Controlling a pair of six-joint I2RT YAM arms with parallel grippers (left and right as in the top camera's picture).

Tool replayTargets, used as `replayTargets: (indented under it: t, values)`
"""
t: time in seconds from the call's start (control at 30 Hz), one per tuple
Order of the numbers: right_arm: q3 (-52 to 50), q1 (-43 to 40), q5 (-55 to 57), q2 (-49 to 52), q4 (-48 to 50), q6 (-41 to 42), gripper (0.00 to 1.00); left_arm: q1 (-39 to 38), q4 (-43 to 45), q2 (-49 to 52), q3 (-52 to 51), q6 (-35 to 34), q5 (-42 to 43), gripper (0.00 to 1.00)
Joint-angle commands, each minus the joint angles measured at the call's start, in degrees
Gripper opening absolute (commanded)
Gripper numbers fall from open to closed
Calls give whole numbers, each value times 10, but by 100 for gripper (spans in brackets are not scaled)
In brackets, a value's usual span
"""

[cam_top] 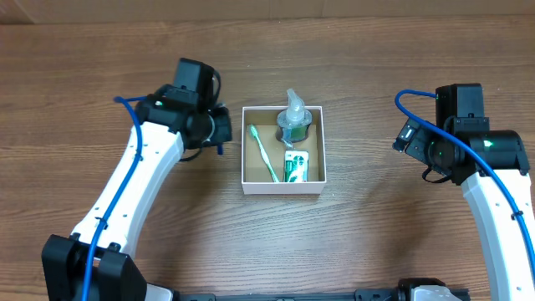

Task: Pack container
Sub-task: 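Place the blue razor in the box and release it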

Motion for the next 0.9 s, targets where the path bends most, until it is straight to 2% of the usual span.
replayTargets:
  t: [0.0,0.2,0.33,0.37,0.4,0.43,0.47,0.63,0.7,0.87]
  values:
    - [12,-2,6,-5,3,-1,100,-48,25,2,11,-30,31,4]
    - [12,-2,6,-5,3,-1,100,-123,46,2,9,-59,-2,4]
    - [12,-2,6,-5,3,-1,100,-141,45,2,9,-78,-23,4]
    - [12,-2,6,-5,3,-1,100,-141,44,2,9,-80,-22,8]
    - [12,-2,6,-5,3,-1,100,-141,43,2,9,-80,-23,26]
    - [12,-2,6,-5,3,-1,100,-141,43,2,9,-80,-22,62]
    - [12,-2,6,-5,3,-1,100,-141,43,2,9,-80,-23,75]
    - [12,-2,6,-5,3,-1,100,-128,42,2,9,-47,-23,77]
    - [12,-2,6,-5,3,-1,100,-112,32,2,9,-27,-23,81]
    - [12,-2,6,-5,3,-1,100,-25,-43,2,9,-15,-54,88]
